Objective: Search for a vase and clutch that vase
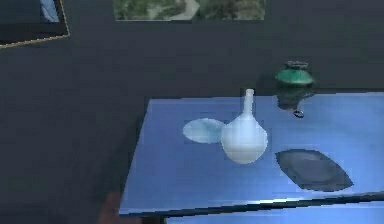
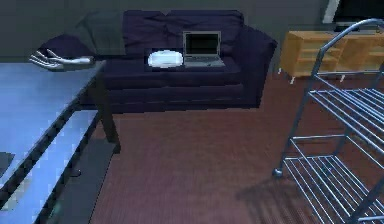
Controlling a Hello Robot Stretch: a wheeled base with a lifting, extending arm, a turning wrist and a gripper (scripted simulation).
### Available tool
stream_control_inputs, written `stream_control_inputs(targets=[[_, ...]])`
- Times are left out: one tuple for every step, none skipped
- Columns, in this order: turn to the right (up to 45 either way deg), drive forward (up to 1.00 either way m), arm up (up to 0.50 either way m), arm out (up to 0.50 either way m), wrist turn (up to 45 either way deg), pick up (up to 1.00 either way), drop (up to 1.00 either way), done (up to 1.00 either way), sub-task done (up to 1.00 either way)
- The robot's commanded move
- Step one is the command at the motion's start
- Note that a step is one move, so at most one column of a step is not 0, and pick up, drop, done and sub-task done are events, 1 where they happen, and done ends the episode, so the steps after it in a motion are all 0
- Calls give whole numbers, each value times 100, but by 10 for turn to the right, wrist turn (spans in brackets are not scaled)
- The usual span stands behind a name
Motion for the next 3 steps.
stream_control_inputs(targets=[[450, 0, 0, 0, 0, 0, 0, 0, 0], [390, 0, 0, 0, 0, 0, 0, 0, 0], [0, 35, 0, 0, 0, 0, 0, 0, 0]])
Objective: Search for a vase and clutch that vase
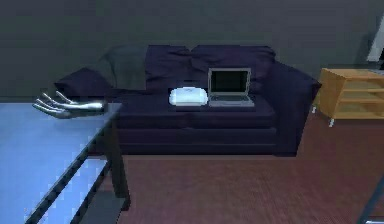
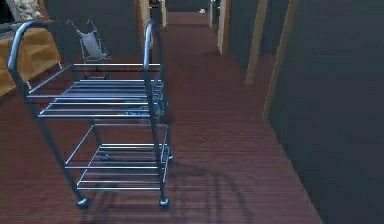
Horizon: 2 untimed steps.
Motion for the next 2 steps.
stream_control_inputs(targets=[[450, 0, 0, 0, 0, 0, 0, 0, 0], [450, 0, 0, 0, 0, 0, 0, 0, 0]])
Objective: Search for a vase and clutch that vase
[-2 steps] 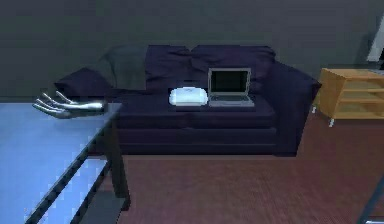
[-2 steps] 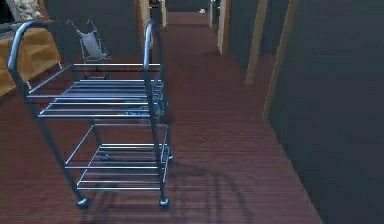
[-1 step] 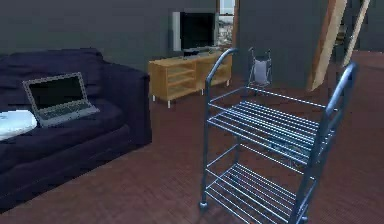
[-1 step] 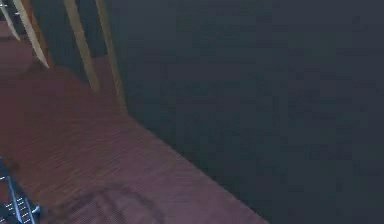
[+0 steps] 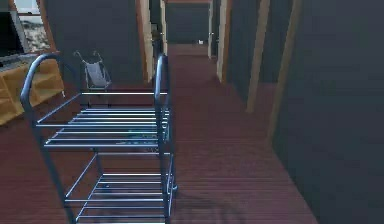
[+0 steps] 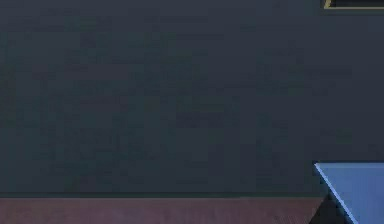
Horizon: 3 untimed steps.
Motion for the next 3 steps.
stream_control_inputs(targets=[[450, 0, 0, 0, 0, 0, 0, 0, 0], [300, 0, 0, 0, 0, 0, 0, 0, 0], [0, 0, 50, 0, 0, 0, 0, 0, 0]])
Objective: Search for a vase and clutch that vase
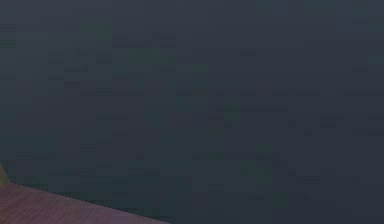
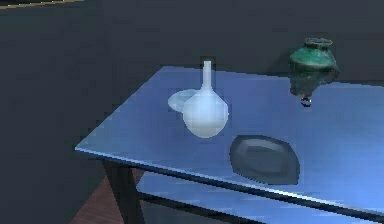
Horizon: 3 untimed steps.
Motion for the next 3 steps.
stream_control_inputs(targets=[[0, 0, 38, 0, 0, 0, 0, 0, 0], [0, 0, 0, 30, 0, 0, 0, 0, 0], [0, 0, 0, 0, 450, 0, 0, 0, 0]])
